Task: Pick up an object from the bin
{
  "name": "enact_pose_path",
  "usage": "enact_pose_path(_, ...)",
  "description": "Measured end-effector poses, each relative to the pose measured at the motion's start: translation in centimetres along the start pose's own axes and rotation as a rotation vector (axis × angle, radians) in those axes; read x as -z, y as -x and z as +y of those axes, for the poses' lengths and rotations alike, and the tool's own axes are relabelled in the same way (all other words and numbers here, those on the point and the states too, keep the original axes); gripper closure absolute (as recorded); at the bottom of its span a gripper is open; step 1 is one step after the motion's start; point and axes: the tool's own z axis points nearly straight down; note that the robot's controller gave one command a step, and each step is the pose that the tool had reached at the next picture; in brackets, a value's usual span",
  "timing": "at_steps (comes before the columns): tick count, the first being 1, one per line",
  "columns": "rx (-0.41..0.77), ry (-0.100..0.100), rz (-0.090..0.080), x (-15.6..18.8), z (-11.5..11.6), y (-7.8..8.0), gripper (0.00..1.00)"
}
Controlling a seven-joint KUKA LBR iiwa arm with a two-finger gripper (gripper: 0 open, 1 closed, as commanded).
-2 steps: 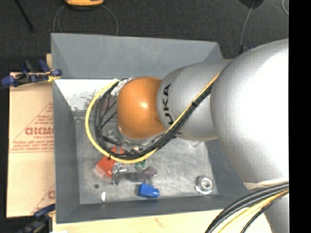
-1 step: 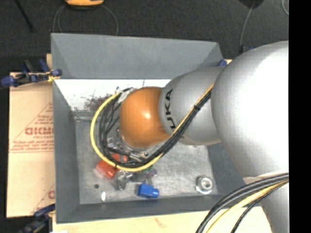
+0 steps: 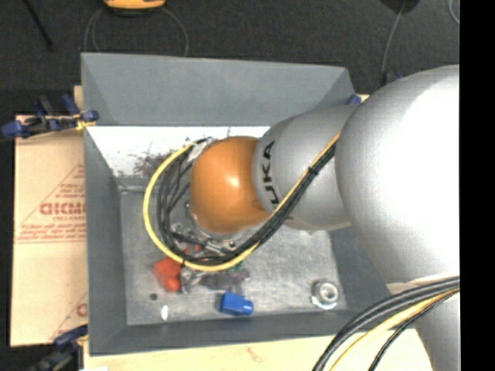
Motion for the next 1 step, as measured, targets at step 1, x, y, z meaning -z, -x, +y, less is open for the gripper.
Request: enact_pose_path(1,0.248,-0.003,0.016,14.8,-6.03,-0.62,1.0)
